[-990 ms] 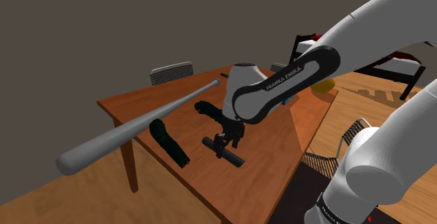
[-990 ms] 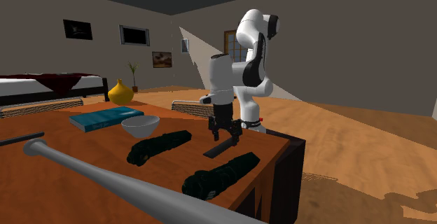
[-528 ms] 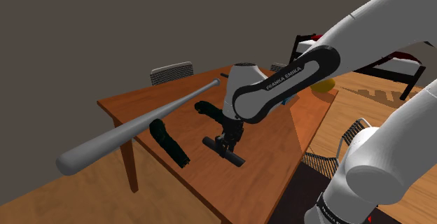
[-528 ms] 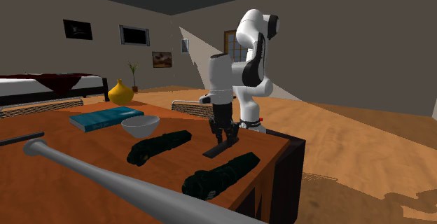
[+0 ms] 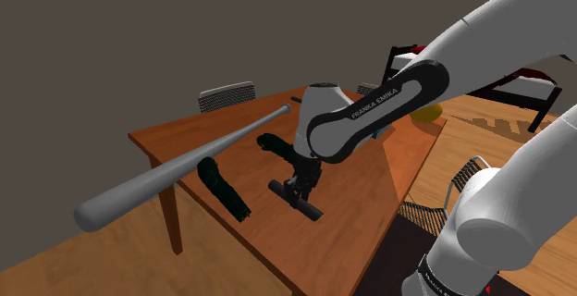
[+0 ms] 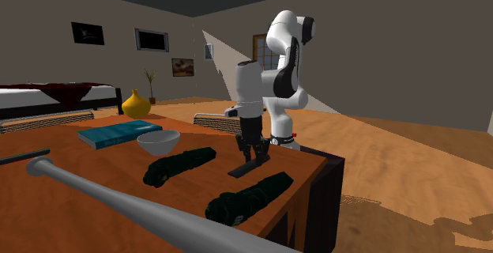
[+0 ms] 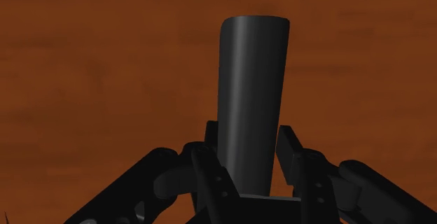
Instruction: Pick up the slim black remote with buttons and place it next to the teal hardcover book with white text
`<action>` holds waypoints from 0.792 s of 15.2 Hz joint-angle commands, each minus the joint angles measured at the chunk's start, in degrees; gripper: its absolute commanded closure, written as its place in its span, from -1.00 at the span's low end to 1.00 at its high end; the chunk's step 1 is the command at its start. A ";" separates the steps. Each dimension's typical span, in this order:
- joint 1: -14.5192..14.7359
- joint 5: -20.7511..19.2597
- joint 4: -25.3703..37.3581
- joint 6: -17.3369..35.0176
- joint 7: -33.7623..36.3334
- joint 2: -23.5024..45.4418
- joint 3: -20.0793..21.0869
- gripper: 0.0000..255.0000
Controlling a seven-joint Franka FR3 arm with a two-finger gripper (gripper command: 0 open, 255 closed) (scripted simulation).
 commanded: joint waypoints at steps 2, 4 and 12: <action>0.17 0.02 0.51 -2.07 0.11 -1.25 -0.05 1.00; 0.17 -0.05 1.12 -4.03 0.20 -2.61 -0.23 1.00; 0.10 -0.50 4.12 -11.63 0.63 -7.24 -0.97 1.00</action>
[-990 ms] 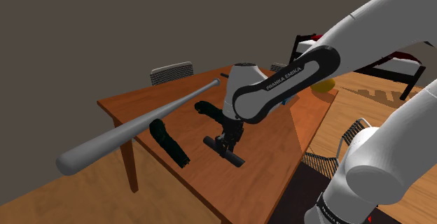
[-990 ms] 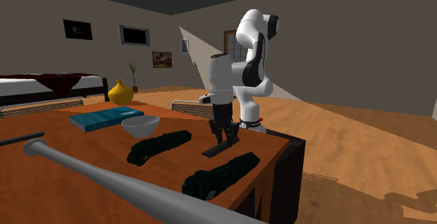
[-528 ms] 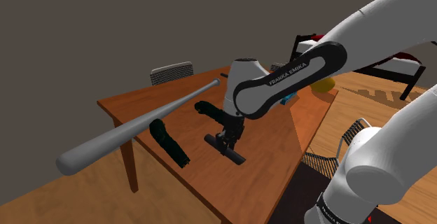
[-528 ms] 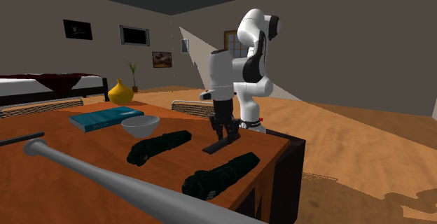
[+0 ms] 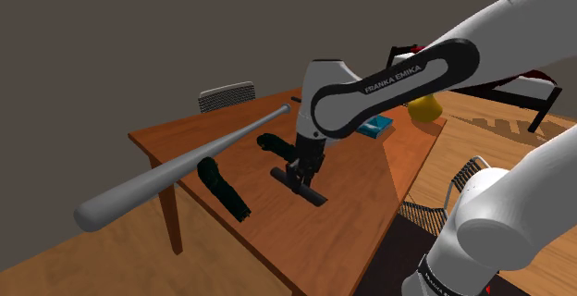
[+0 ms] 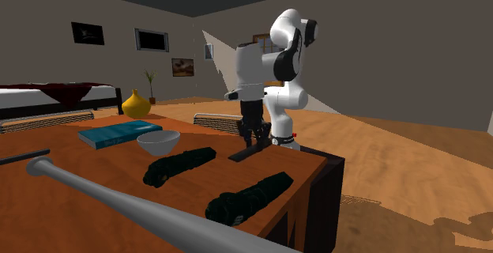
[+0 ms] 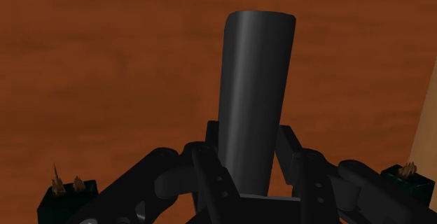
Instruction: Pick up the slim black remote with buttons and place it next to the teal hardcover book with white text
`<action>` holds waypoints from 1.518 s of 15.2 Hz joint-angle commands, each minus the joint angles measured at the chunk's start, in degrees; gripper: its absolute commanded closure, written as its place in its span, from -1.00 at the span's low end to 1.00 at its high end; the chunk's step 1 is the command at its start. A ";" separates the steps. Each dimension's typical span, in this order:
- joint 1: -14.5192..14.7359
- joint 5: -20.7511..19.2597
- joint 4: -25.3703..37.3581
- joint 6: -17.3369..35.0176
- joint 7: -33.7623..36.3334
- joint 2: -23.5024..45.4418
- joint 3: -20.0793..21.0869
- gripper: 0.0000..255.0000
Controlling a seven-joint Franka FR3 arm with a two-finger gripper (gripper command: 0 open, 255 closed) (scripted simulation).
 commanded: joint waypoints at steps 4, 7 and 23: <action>-0.06 -0.34 2.24 -4.71 0.30 -2.46 -0.48 1.00; -0.12 -0.56 3.73 -7.38 0.48 -3.65 -0.76 1.00; -10.51 -8.12 14.75 -8.64 -19.04 8.13 -15.27 1.00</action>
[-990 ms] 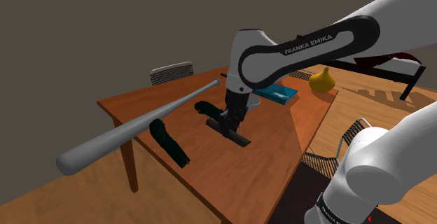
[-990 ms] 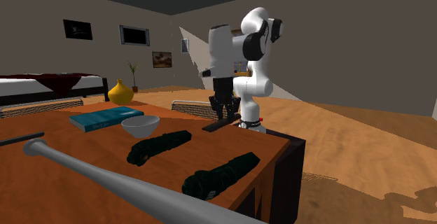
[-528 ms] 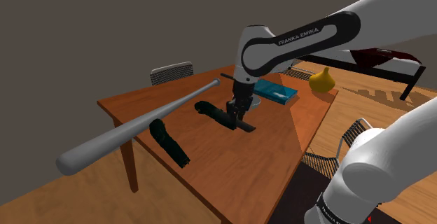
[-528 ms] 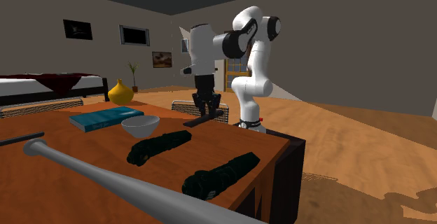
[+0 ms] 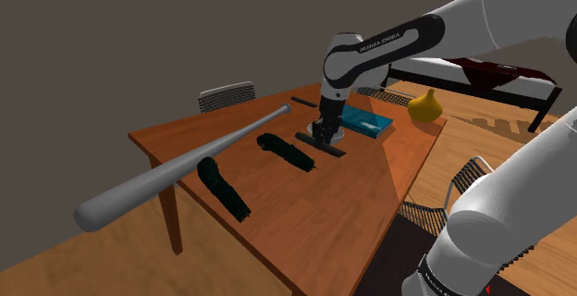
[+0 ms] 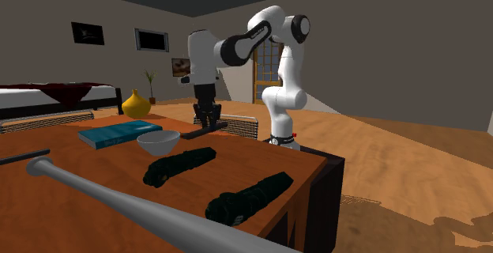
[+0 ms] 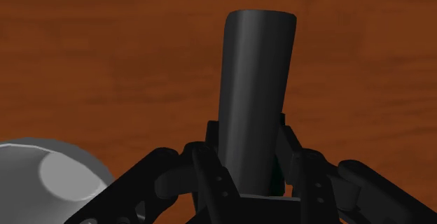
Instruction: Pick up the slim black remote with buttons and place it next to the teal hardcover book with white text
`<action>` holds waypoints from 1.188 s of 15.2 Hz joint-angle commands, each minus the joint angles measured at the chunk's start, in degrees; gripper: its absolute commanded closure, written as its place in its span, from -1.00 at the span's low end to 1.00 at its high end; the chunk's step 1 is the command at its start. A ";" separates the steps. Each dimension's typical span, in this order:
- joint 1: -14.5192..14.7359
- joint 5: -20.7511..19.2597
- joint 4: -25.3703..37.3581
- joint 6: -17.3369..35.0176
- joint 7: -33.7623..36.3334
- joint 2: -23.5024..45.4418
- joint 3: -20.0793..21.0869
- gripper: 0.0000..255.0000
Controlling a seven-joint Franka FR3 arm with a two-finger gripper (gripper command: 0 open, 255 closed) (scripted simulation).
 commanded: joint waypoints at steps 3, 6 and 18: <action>-2.20 -0.93 5.47 -0.42 -4.98 5.41 -3.26 1.00; -3.75 -1.12 9.91 -1.11 -8.59 9.42 -5.44 1.00; -10.48 1.51 33.71 -7.10 -22.02 28.48 -11.52 1.00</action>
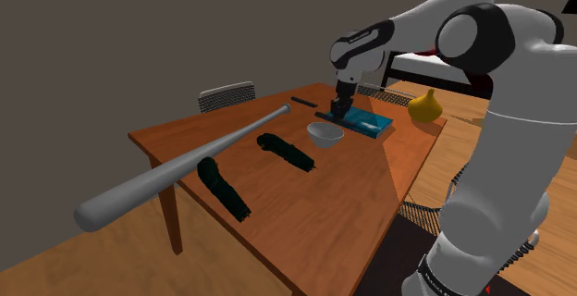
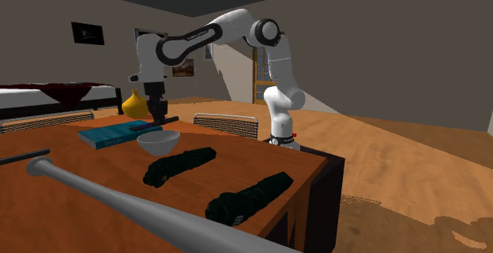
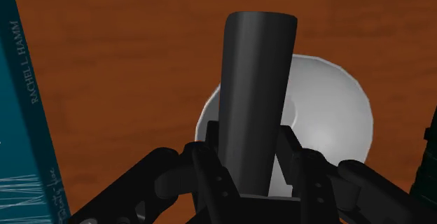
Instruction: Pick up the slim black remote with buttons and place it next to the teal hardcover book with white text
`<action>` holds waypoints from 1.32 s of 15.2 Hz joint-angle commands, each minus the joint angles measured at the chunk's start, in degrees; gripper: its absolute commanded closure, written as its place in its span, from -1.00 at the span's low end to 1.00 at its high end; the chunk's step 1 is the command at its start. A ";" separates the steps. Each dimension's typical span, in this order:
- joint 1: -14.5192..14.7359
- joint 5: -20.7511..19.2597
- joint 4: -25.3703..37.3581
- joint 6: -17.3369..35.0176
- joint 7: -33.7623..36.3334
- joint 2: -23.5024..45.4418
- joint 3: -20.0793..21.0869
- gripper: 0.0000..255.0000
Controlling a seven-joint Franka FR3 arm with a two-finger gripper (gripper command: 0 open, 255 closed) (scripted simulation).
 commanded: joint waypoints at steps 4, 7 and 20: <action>-3.59 2.05 13.40 -4.11 -4.83 9.89 -1.30 1.00; -5.77 3.08 21.39 -6.99 -6.82 15.28 -1.61 1.00; -5.80 4.09 15.75 1.52 -7.88 18.26 -1.11 1.00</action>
